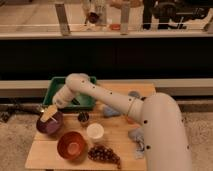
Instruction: Place fork in purple bowl
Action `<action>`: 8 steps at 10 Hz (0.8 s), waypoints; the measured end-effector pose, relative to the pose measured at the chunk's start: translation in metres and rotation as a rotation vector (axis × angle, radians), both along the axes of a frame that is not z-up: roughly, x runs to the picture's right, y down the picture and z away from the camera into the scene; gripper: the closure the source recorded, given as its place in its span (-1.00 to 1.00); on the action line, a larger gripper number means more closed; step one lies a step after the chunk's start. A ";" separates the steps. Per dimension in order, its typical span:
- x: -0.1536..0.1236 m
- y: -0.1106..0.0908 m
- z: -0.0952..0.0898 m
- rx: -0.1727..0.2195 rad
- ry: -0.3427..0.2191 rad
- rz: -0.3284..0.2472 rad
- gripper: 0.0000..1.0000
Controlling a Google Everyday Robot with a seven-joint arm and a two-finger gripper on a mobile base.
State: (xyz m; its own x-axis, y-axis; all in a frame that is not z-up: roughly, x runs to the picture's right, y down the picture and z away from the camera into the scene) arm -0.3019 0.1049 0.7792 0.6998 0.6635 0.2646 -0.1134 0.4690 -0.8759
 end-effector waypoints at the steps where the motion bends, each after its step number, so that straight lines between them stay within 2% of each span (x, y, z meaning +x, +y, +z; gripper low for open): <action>1: -0.002 -0.001 -0.002 0.010 -0.019 -0.003 -0.60; 8: -0.002 -0.005 -0.003 0.022 -0.034 -0.008 -0.60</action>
State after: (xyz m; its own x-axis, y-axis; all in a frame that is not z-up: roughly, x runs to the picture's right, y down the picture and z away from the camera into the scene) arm -0.3035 0.1001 0.7760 0.6954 0.6516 0.3031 -0.0797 0.4891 -0.8686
